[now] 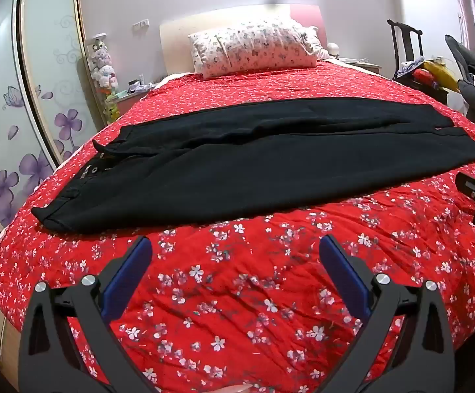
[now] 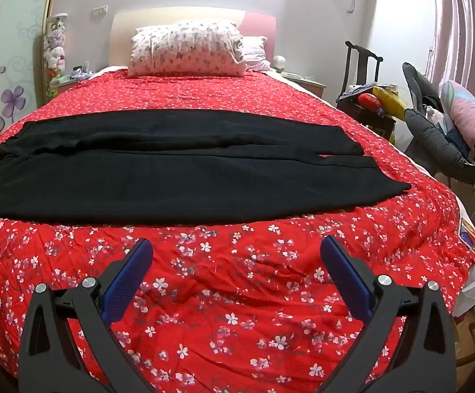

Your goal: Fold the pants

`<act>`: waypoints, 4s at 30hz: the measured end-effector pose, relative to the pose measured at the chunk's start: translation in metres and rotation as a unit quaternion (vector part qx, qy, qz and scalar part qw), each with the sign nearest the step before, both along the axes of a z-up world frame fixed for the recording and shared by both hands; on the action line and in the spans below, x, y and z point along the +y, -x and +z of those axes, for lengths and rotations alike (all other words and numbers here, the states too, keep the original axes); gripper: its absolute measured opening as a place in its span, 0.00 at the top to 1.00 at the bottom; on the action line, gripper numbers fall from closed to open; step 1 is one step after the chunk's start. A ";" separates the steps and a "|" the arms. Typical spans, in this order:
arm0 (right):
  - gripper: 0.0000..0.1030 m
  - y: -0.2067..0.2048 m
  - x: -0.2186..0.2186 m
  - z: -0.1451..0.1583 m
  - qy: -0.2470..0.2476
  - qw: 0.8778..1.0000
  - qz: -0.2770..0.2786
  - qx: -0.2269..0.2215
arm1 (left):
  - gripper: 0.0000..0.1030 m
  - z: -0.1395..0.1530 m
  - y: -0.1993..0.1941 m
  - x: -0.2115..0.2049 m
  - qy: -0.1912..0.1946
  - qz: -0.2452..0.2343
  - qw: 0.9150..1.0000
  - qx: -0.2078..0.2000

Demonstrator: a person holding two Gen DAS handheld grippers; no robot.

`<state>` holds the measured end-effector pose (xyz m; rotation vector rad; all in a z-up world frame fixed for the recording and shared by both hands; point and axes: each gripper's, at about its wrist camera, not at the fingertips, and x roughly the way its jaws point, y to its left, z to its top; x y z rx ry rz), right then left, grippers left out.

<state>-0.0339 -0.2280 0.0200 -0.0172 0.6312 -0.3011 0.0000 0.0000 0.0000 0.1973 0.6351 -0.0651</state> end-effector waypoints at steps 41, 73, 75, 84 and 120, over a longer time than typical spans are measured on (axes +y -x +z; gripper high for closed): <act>0.01 -0.003 -0.003 -0.010 -0.006 1.000 0.002 0.004 | 0.02 -0.005 -0.002 0.000 0.004 0.001 1.000 0.005; 0.01 -0.004 -0.002 -0.009 -0.008 1.000 0.002 0.006 | 0.02 -0.009 -0.001 0.003 0.009 0.002 1.000 0.007; 0.01 -0.004 -0.002 -0.009 -0.008 1.000 0.002 0.006 | 0.02 -0.009 -0.002 0.003 0.009 0.002 1.000 0.007; 0.01 -0.004 -0.002 -0.009 -0.008 1.000 0.002 0.005 | 0.02 -0.008 -0.002 0.003 0.009 0.001 1.000 0.007; 0.01 -0.002 -0.004 -0.012 -0.012 1.000 0.007 0.001 | 0.02 -0.007 -0.002 0.006 0.010 0.008 1.000 0.006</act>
